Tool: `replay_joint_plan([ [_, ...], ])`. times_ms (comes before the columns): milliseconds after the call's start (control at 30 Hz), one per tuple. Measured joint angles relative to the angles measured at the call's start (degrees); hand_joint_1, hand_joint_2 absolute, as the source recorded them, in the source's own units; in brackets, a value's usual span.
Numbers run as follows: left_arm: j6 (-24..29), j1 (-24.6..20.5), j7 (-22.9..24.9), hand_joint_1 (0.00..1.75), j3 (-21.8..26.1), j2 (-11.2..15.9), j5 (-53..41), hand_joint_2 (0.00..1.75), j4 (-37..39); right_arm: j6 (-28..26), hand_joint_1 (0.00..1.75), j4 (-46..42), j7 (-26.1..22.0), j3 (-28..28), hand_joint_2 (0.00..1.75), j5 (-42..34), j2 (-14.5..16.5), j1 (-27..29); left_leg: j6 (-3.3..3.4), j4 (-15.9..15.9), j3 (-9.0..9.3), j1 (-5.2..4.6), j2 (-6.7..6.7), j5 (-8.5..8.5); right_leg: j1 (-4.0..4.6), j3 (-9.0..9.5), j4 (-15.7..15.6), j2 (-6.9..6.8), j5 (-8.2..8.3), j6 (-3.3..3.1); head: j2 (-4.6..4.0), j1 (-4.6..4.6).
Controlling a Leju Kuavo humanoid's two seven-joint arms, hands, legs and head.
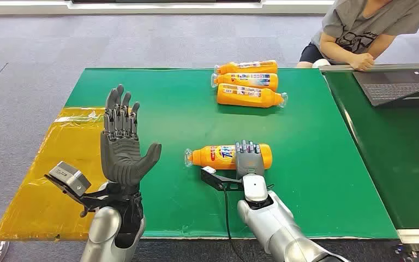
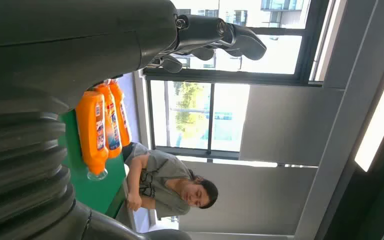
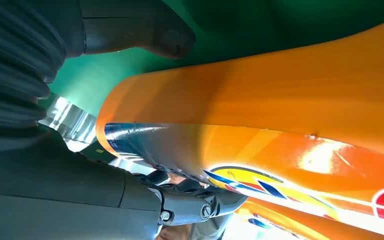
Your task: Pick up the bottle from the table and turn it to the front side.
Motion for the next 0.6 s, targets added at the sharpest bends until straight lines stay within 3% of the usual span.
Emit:
replay_joint_plan([
  [167,0.0,0.0,-0.1,0.00,0.1,0.0,0.0,1.75,0.1,1.1,0.00,0.7,-0.3,-0.3,1.75,0.0,0.1,-0.4,0.00,0.0,0.02,0.00,0.00,0.00,0.00,0.01,0.0,0.00,0.00,0.00,0.00,0.00],
  [433,0.0,-1.0,-0.7,0.00,0.2,0.0,0.5,1.75,1.4,7.1,0.00,3.1,-1.0,-0.7,1.75,0.5,0.1,-2.7,0.00,0.0,0.19,0.00,0.02,-0.01,0.00,0.15,0.0,0.02,-0.01,0.00,0.00,0.00],
  [467,0.0,-1.1,-0.8,0.00,0.2,0.0,0.6,1.75,1.6,7.2,0.19,3.3,-1.1,-0.7,1.75,0.5,0.2,-2.9,0.00,0.0,0.21,0.00,0.02,-0.01,0.00,0.17,0.0,0.02,-0.01,0.00,0.00,0.00],
  [567,0.0,-1.2,-1.0,0.00,0.2,0.0,0.9,1.75,1.9,7.4,1.50,3.7,-1.2,-0.7,1.75,0.6,0.2,-3.1,0.00,0.0,0.25,0.00,0.04,-0.01,0.00,0.22,0.0,0.01,0.00,0.01,0.00,0.00],
  [600,0.0,-1.2,-1.0,0.00,0.2,0.0,0.9,1.75,2.0,7.4,1.75,3.8,-1.4,-0.7,1.75,0.6,0.2,-3.2,0.00,0.0,0.27,0.00,0.04,-0.01,0.00,0.24,0.0,0.01,0.00,0.01,0.00,0.00],
])
